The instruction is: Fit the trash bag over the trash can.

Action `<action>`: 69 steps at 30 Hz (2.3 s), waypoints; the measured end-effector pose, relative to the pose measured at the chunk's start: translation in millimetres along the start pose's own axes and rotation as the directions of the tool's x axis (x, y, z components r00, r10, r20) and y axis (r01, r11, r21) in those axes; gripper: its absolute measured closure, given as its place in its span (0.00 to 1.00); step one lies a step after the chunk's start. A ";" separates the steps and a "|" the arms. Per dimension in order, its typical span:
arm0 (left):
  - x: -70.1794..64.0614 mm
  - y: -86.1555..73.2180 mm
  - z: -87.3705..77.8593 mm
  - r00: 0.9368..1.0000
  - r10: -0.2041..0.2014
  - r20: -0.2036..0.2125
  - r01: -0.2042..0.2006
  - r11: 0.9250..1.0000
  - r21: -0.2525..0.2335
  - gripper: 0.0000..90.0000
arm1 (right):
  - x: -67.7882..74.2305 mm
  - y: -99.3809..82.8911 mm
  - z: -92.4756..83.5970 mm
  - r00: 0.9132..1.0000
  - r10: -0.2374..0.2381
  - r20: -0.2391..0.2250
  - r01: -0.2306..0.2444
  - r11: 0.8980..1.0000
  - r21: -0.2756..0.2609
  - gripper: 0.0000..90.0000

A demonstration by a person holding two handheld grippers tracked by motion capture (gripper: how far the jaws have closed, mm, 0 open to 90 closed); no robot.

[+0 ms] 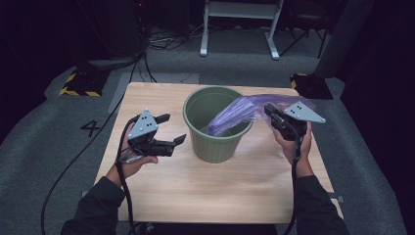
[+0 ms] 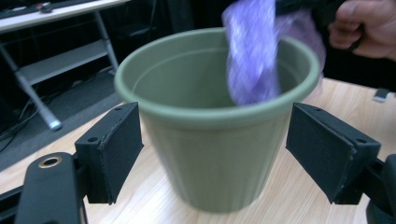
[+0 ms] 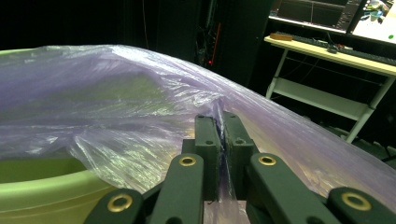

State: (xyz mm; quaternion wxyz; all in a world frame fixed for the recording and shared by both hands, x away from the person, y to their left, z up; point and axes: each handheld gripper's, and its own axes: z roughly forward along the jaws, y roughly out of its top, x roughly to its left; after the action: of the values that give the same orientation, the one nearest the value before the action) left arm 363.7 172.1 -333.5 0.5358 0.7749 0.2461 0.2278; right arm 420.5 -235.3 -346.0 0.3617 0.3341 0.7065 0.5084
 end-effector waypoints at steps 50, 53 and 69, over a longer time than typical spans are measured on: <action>-37.4 58.4 113.4 0.976 0.205 0.069 -0.215 0.958 0.191 0.85 | 57.5 14.6 -3.4 0.958 -0.213 -0.191 0.205 0.977 -0.059 0.96; -37.7 57.5 113.5 0.976 0.207 0.068 -0.217 0.957 0.193 0.92 | 57.0 13.8 -3.8 0.958 -0.197 -0.208 0.188 0.980 -0.062 0.94; -23.6 45.3 106.4 0.984 0.173 0.034 -0.176 0.965 0.195 0.98 | 41.5 2.6 -20.7 0.968 -0.145 -0.207 0.146 0.989 -0.013 0.43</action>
State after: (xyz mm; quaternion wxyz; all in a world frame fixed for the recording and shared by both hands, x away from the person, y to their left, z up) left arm 417.2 67.1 -327.1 0.4364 0.8447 0.1937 0.2421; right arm 381.7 -209.6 -346.0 0.3221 0.2270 0.7635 0.5117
